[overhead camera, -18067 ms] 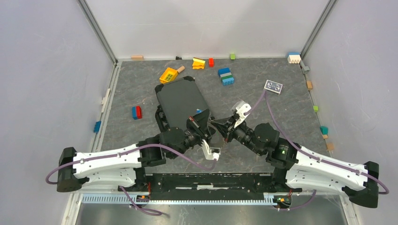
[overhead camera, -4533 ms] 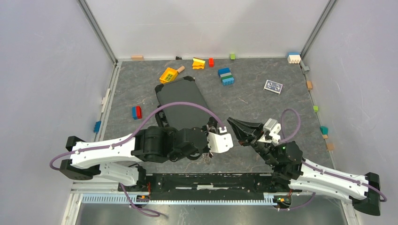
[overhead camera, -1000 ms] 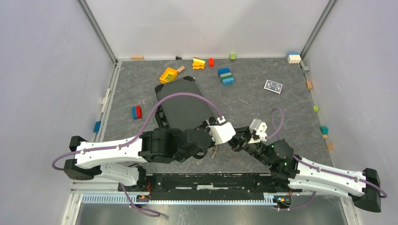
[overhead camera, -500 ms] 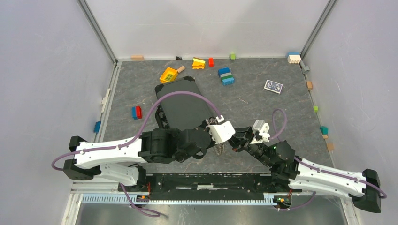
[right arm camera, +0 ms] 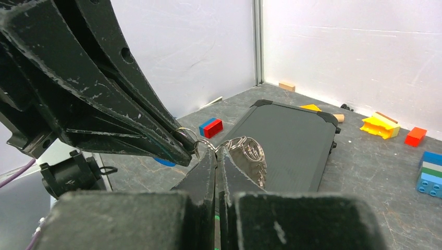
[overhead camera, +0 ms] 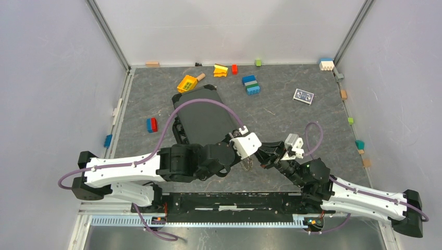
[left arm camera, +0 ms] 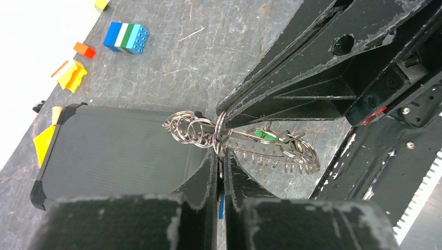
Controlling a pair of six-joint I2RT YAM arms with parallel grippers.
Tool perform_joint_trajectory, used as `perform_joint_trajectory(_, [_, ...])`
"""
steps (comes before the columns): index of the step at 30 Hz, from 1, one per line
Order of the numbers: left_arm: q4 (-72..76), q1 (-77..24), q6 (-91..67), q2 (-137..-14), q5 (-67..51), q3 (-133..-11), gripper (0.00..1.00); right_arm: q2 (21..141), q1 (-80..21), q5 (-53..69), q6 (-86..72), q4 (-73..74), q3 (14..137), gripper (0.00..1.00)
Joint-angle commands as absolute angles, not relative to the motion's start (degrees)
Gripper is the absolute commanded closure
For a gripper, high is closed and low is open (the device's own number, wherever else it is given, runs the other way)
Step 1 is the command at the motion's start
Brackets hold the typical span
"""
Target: Remove the keys from the keyring
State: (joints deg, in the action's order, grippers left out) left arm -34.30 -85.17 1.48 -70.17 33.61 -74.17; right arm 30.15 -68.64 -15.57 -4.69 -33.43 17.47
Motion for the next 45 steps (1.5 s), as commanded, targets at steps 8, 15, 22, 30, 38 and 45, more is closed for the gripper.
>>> perform_joint_trajectory(8, [-34.94, -85.64, -3.20, -68.71, 30.41, -72.56, 0.98, 26.91, -67.69, -27.29, -3.88, -41.59, 16.86, 1.00])
perform_joint_trajectory(15, [-32.34, -85.68, -5.13, -67.69, 31.45, -70.04, 0.98, 25.82, -67.68, -28.20, -4.05, -42.71, 16.05, 1.00])
perform_joint_trajectory(22, [-28.61, -85.69, -6.28, -66.50, 32.83, -67.16, 0.98, 24.56, -67.68, -29.35, -4.33, -43.41, 15.07, 1.00])
perform_joint_trajectory(30, [-22.97, -85.64, -8.26, -65.31, 35.09, -63.13, 0.98, 23.43, -67.68, -30.33, -4.64, -44.29, 14.13, 1.00])
perform_joint_trajectory(38, [-17.55, -85.68, -8.79, -64.25, 37.10, -59.41, 0.98, 22.56, -67.68, -30.99, -5.73, -45.16, 13.48, 1.00])
perform_joint_trajectory(45, [-14.55, -85.68, -8.83, -64.33, 39.39, -57.16, 0.98, 21.39, -67.69, -31.24, -7.48, -46.72, 12.44, 1.00])
